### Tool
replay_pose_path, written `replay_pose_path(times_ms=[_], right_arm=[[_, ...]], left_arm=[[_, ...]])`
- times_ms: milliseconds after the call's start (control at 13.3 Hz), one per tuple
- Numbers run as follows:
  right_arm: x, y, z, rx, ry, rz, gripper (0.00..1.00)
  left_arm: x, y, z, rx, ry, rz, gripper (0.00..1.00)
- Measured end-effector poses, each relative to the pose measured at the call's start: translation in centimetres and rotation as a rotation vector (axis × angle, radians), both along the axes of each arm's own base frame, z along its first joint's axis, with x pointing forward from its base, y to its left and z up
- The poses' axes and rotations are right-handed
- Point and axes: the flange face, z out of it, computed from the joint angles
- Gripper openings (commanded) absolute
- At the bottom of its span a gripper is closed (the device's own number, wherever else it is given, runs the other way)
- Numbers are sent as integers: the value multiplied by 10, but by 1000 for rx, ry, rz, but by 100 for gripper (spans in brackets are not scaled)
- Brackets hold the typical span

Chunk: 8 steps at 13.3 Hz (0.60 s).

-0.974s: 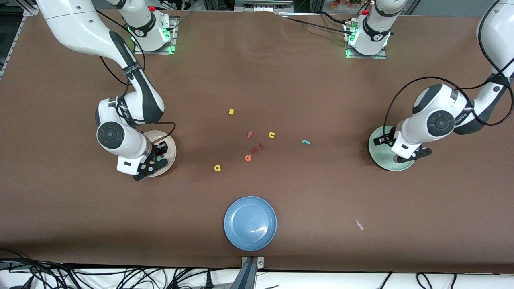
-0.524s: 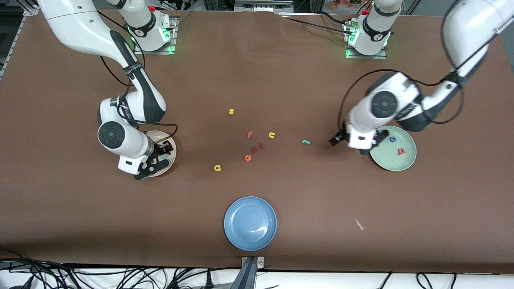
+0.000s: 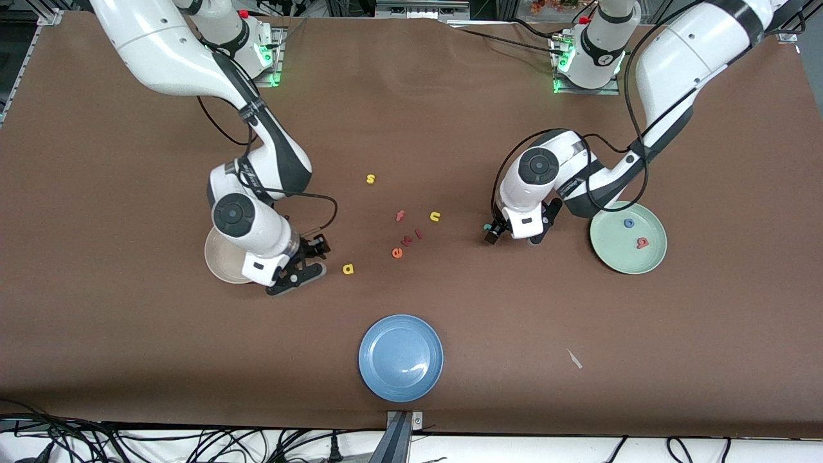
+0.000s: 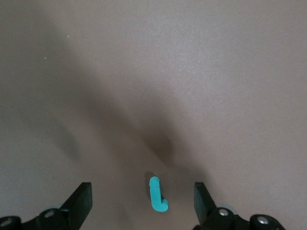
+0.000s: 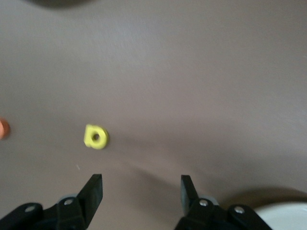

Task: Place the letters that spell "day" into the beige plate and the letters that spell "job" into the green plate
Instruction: 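Grasp the cyan l with the left gripper, the yellow d with the right gripper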

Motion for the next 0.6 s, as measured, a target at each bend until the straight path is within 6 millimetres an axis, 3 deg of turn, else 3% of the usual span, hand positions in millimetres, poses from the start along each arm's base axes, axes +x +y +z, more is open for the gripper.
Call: replay_pose_path(times_ms=[300,599], right_arm=[[-2,49,-23,13,13,-102,74],[-7,57,-41,-22,-2,-129,72]], left_arm=[[-1,-10,3,-25,-19,32,85],[-5,-18,-5,-34,-30,39,73]])
